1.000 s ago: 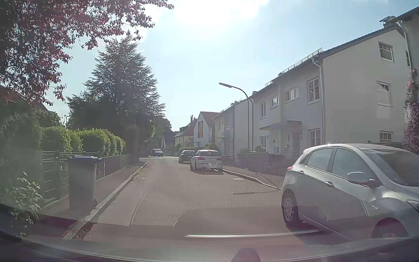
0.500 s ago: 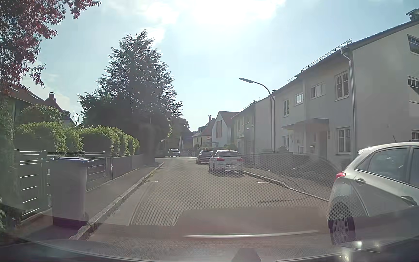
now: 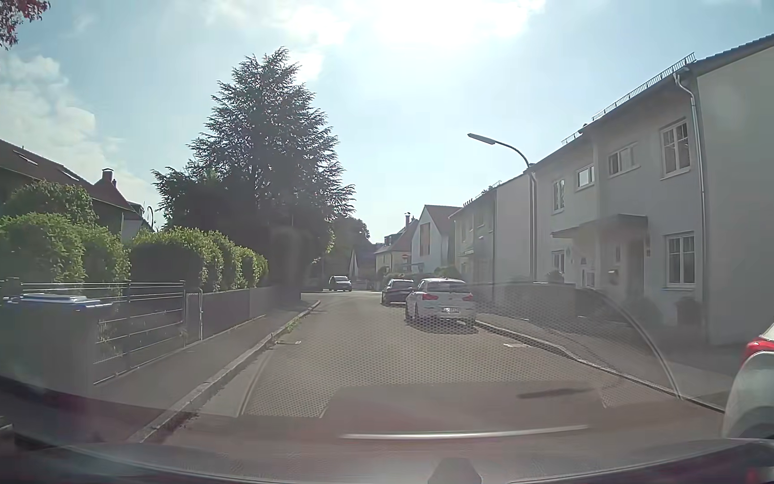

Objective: Follow the waypoints while adhering to traffic rules and regulations

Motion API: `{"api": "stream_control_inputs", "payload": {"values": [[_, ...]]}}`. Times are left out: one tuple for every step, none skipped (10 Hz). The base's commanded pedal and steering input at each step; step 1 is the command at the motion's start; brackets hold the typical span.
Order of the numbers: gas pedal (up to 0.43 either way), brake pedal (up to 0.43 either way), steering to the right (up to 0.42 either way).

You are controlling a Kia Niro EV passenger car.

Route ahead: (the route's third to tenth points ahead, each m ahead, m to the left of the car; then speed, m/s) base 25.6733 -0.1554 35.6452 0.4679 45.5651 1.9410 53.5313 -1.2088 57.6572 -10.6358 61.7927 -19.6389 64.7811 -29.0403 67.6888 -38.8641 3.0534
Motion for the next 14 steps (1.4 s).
{"api": "stream_control_inputs", "payload": {"values": [[0.047, 0.0, -0.067], [0.047, 0.0, -0.067], [0.047, 0.0, -0.067], [0.047, 0.0, -0.067], [0.047, 0.0, -0.067], [0.047, 0.0, -0.068], [0.047, 0.0, -0.069], [0.047, 0.0, -0.069], [0.047, 0.0, -0.069], [0.047, 0.0, -0.07], [0.047, 0.0, -0.071], [0.047, 0.0, -0.072], [0.047, 0.0, -0.072], [0.047, 0.0, -0.072]]}}
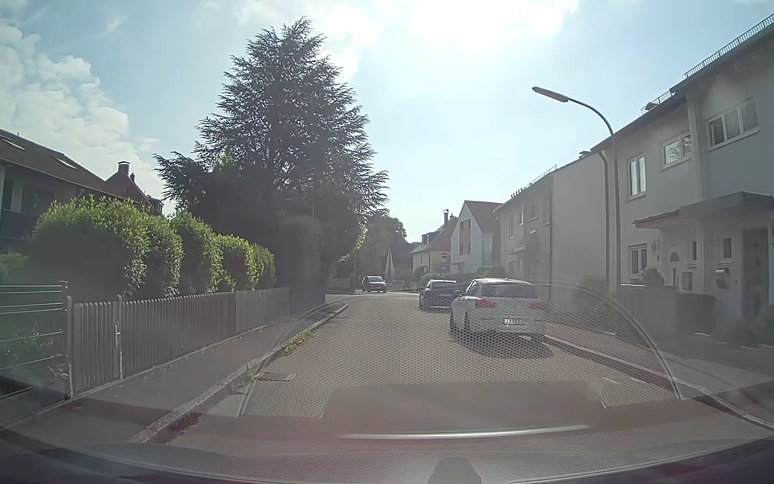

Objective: Follow the waypoints while adhering to traffic rules and regulations

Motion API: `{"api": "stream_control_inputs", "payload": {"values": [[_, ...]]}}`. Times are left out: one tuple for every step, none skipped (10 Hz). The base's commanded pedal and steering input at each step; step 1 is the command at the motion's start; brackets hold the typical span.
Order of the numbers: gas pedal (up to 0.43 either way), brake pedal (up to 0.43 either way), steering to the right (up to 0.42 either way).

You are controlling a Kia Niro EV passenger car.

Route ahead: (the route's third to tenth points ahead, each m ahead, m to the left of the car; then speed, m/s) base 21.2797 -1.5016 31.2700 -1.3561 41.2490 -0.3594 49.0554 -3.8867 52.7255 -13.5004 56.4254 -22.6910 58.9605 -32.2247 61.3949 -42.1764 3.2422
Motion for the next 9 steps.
{"api": "stream_control_inputs", "payload": {"values": [[0.047, 0.0, -0.072], [0.047, 0.0, -0.071], [0.047, 0.0, -0.07], [0.059, 0.0, -0.068], [0.059, 0.0, -0.065], [0.067, 0.0, -0.062], [0.067, 0.0, -0.059], [0.067, 0.0, -0.055], [0.079, 0.0, -0.051]]}}
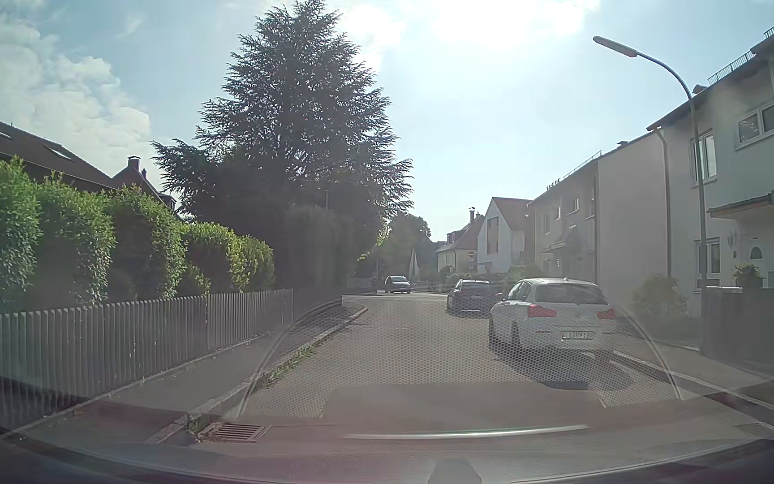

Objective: Follow the waypoints while adhering to traffic rules and regulations

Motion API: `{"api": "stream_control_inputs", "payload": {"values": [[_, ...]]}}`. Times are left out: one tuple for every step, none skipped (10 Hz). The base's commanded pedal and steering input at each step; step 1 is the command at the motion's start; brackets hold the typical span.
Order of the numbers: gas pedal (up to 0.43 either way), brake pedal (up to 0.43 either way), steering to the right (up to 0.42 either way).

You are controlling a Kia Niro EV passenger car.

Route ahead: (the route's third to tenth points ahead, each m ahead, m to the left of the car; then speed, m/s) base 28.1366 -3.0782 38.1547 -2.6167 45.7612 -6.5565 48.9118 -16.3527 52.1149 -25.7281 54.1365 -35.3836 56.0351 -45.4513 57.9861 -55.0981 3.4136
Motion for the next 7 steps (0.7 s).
{"api": "stream_control_inputs", "payload": {"values": [[0.079, 0.0, -0.048], [0.079, 0.0, -0.046], [0.079, 0.0, -0.045], [0.079, 0.0, -0.041], [0.079, 0.0, -0.037], [0.079, 0.0, -0.035], [0.079, 0.0, -0.033]]}}
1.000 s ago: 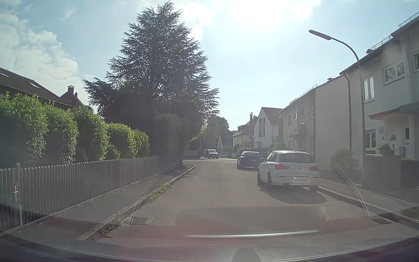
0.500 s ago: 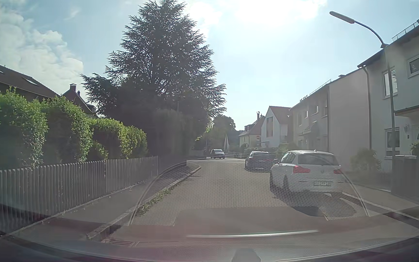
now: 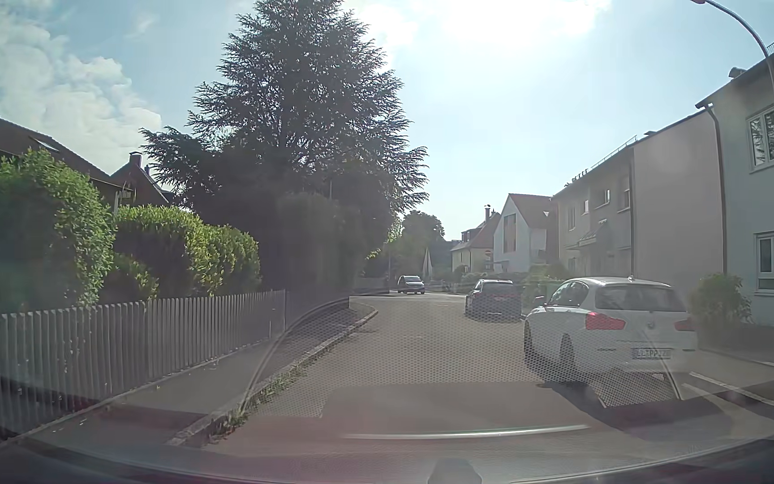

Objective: Follow the waypoints while adhering to traffic rules and regulations

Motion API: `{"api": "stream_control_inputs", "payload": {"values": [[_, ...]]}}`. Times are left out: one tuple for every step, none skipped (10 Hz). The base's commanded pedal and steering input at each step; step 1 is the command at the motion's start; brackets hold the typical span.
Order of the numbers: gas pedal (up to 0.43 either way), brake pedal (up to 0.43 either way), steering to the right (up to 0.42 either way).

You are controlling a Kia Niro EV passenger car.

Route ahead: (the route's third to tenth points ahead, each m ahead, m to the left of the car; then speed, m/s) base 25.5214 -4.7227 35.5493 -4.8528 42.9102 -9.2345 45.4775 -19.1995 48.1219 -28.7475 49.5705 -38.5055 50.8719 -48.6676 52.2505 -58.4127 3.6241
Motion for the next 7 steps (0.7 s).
{"api": "stream_control_inputs", "payload": {"values": [[0.079, 0.0, -0.031], [0.079, 0.0, -0.028], [0.079, 0.0, -0.025], [0.079, 0.0, -0.02], [0.079, 0.0, -0.015], [0.079, 0.0, -0.011], [0.079, 0.0, -0.009]]}}
